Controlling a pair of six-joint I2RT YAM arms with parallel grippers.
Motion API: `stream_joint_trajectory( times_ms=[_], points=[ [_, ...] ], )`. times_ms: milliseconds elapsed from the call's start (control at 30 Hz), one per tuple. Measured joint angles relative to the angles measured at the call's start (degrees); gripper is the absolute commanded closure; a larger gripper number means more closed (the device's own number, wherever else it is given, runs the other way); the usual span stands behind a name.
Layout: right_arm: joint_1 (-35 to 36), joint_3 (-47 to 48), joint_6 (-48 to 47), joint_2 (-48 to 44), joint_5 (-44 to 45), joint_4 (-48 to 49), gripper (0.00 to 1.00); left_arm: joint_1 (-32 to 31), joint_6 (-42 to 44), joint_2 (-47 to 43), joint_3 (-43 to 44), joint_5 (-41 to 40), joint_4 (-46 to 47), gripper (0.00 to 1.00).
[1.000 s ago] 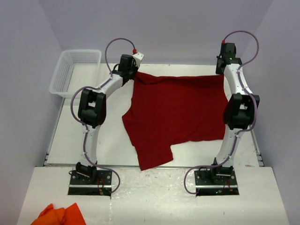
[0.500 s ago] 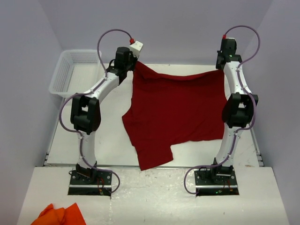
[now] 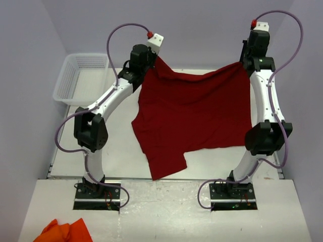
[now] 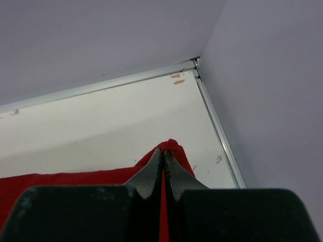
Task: Fold and stack the t-shirts
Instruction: Flatten out the tshirt
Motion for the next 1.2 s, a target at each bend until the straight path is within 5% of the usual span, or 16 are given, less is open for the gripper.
stream_joint_trajectory(
  times_ms=[267,500,700,867,1200],
  points=[
    [4.87,-0.22,-1.29,-5.77,1.42,-0.68,1.00,-3.04,0.04,-4.68,0.50,-7.30,-6.56,1.00],
    [12.92,-0.20,-2.08,-12.17,2.89,-3.74,1.00,-3.23,-0.26,-21.81,0.83,-13.35,-12.90,1.00],
    [17.00,6.45,-1.95,-20.00,3.50,-9.53,1.00,-4.15,-0.55,-31.69,10.99,-14.12,-16.50,1.00],
    [23.28,13.88,-1.95,-25.51,4.48,-12.39,1.00,-4.13,-4.46,-35.82,15.82,-8.48,-18.88,1.00],
    [28.72,15.43,-0.39,-38.12,4.09,-15.98,1.00,-4.17,-12.09,-48.54,9.57,7.15,-20.02,1.00]
  ],
)
